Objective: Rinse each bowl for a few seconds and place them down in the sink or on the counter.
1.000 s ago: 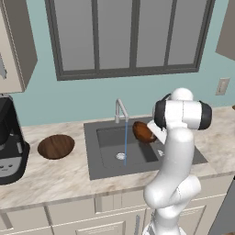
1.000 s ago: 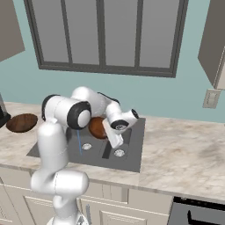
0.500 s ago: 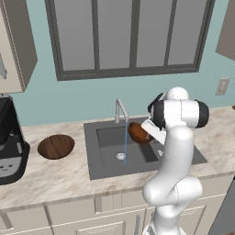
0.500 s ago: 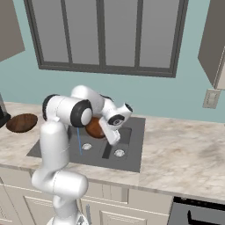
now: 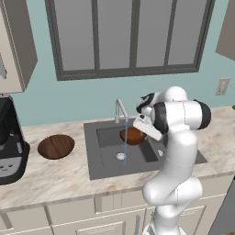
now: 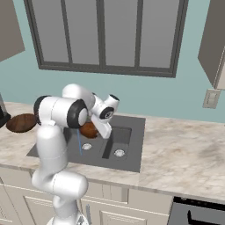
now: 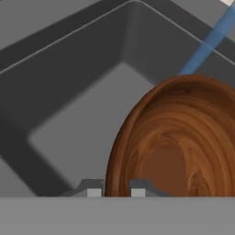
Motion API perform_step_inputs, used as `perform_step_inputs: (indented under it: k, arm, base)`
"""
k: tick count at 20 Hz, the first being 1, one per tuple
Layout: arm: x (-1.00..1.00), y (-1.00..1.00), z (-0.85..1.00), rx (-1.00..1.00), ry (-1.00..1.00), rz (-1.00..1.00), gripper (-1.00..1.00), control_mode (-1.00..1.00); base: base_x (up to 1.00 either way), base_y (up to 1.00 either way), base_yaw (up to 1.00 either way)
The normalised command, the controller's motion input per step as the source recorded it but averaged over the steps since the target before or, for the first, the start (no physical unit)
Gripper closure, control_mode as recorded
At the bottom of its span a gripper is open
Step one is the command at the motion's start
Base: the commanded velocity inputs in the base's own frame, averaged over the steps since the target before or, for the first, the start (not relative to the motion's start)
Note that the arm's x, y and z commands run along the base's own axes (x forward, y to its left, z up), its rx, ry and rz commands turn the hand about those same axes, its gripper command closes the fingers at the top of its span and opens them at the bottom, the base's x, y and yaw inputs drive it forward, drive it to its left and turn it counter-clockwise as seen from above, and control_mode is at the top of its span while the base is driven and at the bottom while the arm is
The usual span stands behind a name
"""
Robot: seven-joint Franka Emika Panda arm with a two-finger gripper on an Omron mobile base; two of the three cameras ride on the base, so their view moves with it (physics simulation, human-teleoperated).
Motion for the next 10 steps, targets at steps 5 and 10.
perform_step_inputs:
  k: [5,10]
  arm:
    - [0.0,0.34,0.0,-0.04,-0.03,0.03,1.0,-1.0]
    - [-0.11,0.12,0.03,0.0,-0.03,0.03,1.0,-1.0]
  base:
    - [0.0,0.0,0.0]
    - [0.0,0.0,0.0]
